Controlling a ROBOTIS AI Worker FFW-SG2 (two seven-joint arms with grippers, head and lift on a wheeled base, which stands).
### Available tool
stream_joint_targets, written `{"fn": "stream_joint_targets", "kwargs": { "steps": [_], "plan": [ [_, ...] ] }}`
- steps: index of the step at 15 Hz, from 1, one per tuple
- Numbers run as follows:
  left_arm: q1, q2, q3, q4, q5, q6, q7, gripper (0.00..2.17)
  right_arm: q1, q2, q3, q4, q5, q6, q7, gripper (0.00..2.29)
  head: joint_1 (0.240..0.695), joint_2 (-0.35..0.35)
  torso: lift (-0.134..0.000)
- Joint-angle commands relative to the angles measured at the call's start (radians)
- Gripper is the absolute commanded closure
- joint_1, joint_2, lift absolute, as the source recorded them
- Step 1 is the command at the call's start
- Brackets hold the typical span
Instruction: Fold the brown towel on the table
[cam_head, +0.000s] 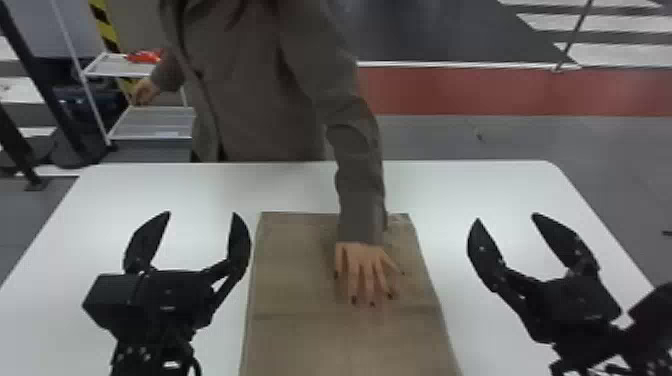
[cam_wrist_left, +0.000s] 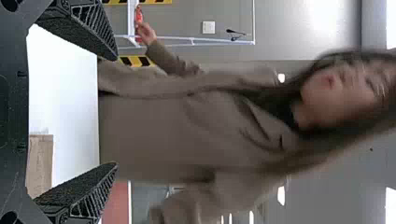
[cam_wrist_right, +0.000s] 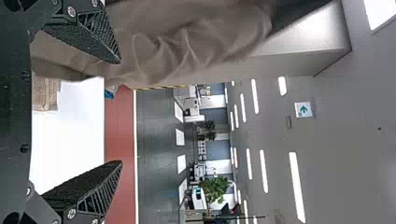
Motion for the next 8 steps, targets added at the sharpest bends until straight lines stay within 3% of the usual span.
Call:
{"fn": "stream_joint_targets", "kwargs": {
  "steps": [1,8],
  "plan": [
    [-0.002,0.0,0.0,0.006,0.0,0.0,-0.002,0.08,0.0,0.001,0.0,0.001,0.0,0.0,0.0,0.13,0.695,-0.022,-0.119],
    [-0.012,0.0,-0.002,0.03,0.011,0.0,-0.015,0.08,-0.002,-0.001,0.0,0.007,-0.002,0.0,0.006,0.13,0.695,-0.024,-0.119]
  ]
}}
